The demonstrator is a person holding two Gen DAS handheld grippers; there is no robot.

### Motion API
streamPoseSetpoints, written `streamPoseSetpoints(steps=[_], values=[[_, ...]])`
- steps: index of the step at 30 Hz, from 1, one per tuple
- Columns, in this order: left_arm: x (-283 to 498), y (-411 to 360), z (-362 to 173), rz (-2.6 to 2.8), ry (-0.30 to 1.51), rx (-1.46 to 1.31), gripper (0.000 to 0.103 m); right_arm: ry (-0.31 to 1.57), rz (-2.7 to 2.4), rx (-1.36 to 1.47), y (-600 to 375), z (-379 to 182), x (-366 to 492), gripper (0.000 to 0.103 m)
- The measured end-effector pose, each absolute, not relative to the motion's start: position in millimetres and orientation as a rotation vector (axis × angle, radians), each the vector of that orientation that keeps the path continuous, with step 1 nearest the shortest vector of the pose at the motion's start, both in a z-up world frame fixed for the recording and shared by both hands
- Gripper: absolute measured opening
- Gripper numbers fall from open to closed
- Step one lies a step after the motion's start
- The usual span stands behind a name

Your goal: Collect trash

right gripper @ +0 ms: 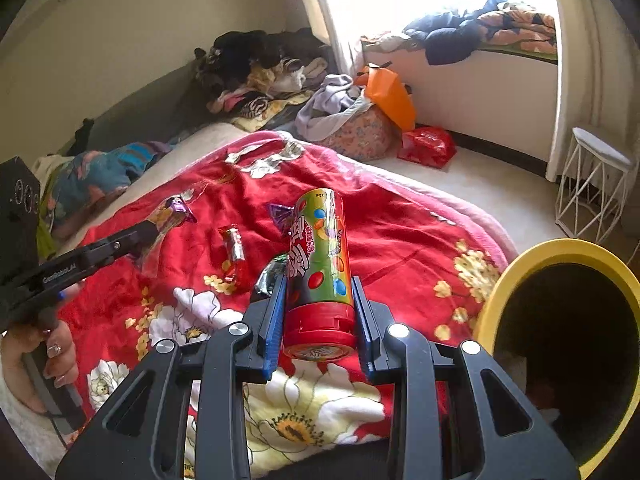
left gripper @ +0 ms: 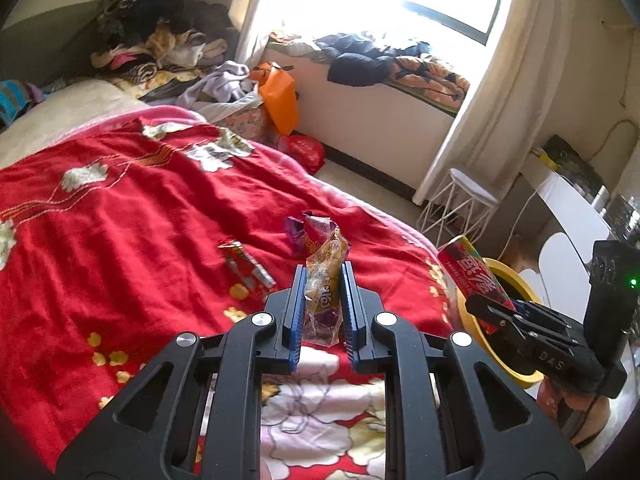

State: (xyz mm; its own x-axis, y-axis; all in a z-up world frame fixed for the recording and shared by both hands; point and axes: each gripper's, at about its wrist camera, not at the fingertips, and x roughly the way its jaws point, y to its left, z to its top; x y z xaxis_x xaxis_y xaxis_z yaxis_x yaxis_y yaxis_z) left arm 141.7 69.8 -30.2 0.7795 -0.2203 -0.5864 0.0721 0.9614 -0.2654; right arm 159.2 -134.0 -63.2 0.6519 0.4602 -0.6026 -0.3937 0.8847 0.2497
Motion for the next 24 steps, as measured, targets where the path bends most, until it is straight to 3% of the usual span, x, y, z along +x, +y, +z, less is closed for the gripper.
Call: streamPoseSetpoints(steps=[24], values=[[139.0, -18.3, -21.0, -0.324, 0.658, -0.119, 0.012, 0.686, 0.265, 0.202, -226.3, -64.1, 151.1, 0.029]])
